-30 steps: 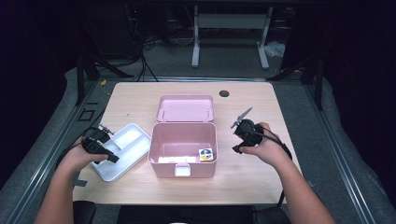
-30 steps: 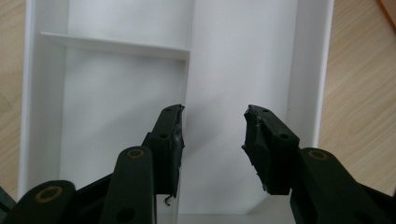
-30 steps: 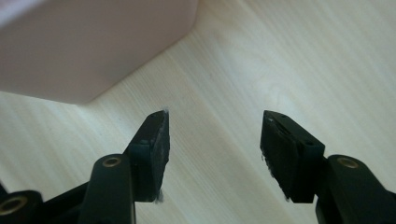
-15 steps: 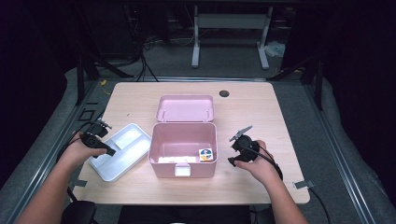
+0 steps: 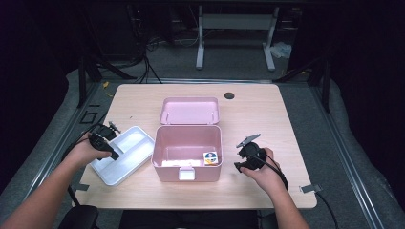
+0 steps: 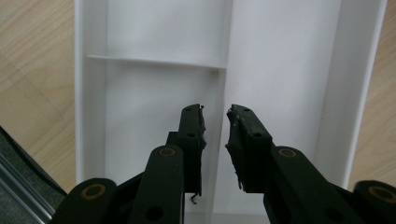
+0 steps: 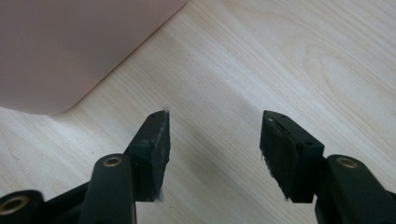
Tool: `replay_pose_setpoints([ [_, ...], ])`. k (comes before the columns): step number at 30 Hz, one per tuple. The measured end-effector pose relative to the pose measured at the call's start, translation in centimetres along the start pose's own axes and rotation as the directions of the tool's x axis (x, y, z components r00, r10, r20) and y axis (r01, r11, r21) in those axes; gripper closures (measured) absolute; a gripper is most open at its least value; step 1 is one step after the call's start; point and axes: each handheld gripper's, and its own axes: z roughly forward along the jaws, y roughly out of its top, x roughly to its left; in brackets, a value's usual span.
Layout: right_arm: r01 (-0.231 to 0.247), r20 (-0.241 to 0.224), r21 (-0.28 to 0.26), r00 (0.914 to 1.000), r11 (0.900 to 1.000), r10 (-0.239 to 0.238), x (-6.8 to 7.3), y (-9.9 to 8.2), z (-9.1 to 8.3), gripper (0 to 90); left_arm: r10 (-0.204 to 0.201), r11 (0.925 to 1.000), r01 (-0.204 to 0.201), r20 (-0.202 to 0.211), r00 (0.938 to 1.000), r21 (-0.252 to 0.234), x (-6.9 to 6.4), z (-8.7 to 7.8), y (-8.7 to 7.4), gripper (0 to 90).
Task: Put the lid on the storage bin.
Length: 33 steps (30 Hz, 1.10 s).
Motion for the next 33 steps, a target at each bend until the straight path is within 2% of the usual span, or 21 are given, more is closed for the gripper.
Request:
replay_pose_setpoints([
  [4,-0.013,0.0,-0.001,0.9999,0.9999,0.013,-0.1,-0.2,0.0,43.5,0.025,0.9994,-0.026,0.024,0.9994,0.024,-0.1,0.6,0.9,75.9],
  [8,-0.024,-0.016,0.002,0.9996,0.9997,0.024,-0.2,-0.4,0.3,43.9,0.039,0.9973,-0.04,0.014,0.9991,0.062,0.0,1.4,1.4,81.6],
  [12,-0.027,-0.026,0.006,0.9993,0.9996,0.027,-0.1,-0.5,0.6,44.2,0.026,0.9971,-0.029,0.041,0.9988,0.071,0.2,1.8,1.7,83.8],
  [22,-0.025,-0.035,0.01,0.9991,0.9996,0.025,0.0,-0.6,0.8,44.4,0.03,0.994,-0.035,0.044,0.9986,0.104,0.1,2.9,2.4,87.1],
  [25,-0.025,-0.043,0.009,0.9987,0.9996,0.026,0.0,-0.6,1.0,44.4,0.025,0.9942,-0.03,0.049,0.9985,0.103,0.1,2.9,2.4,87.5],
  [27,-0.023,-0.035,0.015,0.9991,0.9996,0.024,0.0,-0.7,1.0,44.4,0.032,0.9931,-0.037,0.046,0.9984,0.111,0.1,2.8,2.5,87.8],
  [33,-0.022,-0.029,0.014,0.9993,0.9997,0.023,-0.1,-0.7,0.9,44.7,0.019,0.9923,-0.024,0.047,0.9987,0.121,0.3,2.3,2.5,88.8],
])
